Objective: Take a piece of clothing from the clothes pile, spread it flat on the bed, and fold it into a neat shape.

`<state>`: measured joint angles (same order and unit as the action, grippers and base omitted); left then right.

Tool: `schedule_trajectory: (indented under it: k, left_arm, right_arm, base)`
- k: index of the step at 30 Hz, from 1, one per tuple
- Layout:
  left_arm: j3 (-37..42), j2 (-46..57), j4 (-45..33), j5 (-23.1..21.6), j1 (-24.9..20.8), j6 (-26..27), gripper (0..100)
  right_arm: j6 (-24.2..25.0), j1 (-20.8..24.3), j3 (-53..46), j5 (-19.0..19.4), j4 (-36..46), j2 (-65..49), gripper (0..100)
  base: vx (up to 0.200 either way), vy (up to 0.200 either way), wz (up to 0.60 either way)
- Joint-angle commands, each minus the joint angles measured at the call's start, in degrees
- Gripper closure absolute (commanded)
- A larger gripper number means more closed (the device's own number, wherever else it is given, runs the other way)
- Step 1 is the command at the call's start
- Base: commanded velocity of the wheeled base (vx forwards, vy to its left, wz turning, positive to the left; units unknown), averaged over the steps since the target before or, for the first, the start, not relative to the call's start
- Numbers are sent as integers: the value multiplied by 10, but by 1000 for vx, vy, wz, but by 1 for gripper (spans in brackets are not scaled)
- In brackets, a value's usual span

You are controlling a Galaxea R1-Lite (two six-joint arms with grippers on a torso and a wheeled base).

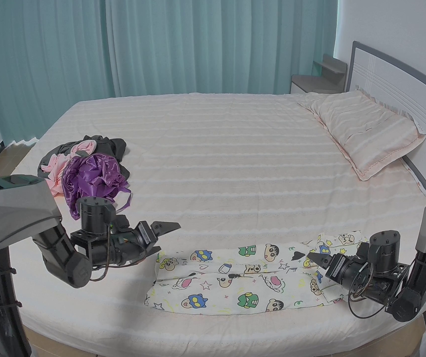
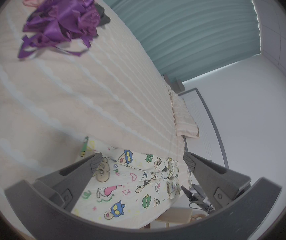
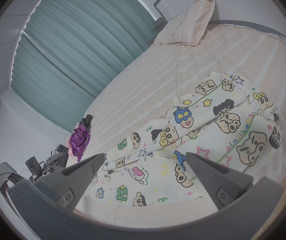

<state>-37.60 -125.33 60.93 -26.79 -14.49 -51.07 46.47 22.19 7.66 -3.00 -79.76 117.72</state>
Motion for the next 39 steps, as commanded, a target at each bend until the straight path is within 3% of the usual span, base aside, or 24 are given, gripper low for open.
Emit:
schedule_trajectory:
  k: [1,5,22,34,39]
  left_arm:
    - [-27,-62,9,5,-18,31,0]
    - [-19,-71,9,9,-18,77,0]
    - [-18,-81,24,51,-19,98,0]
    - [-19,-88,27,53,-19,105,0]
    - [-21,-102,27,56,-20,139,0]
  right_arm:
    - [0,6,1,1,0,1,0]
    - [2,12,2,2,0,6,0]
    - [4,15,1,1,0,7,0]
    - [3,15,3,0,0,7,0]
    - [4,15,4,1,0,7,0]
  base:
    - [0,0,0]
    - [0,0,0]
    - [0,0,0]
    - [0,0,0]
    - [0,0,0]
